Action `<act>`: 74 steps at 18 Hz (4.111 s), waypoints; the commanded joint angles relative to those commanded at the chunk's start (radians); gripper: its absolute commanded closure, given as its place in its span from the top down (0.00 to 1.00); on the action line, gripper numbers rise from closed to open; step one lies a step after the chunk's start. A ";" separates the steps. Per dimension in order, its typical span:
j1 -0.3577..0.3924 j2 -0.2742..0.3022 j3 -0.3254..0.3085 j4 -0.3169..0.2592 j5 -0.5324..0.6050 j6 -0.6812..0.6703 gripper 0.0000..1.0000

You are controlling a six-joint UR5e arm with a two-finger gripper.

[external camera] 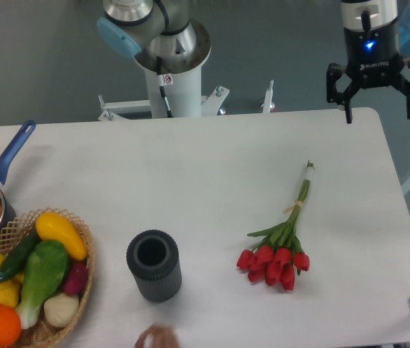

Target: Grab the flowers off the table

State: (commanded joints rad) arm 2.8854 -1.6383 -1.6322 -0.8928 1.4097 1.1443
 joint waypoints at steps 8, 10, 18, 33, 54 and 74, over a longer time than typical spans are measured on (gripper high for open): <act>-0.009 0.000 -0.006 0.000 0.003 -0.002 1.00; -0.009 0.002 -0.017 0.002 0.003 -0.006 1.00; -0.015 0.005 -0.115 0.005 0.005 -0.052 1.00; -0.115 -0.184 -0.167 0.003 0.008 -0.153 1.00; -0.196 -0.426 -0.051 0.011 0.009 -0.083 1.00; -0.227 -0.465 -0.040 0.026 0.026 -0.086 0.85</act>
State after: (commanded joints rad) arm 2.6584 -2.1031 -1.6721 -0.8667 1.4358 1.0584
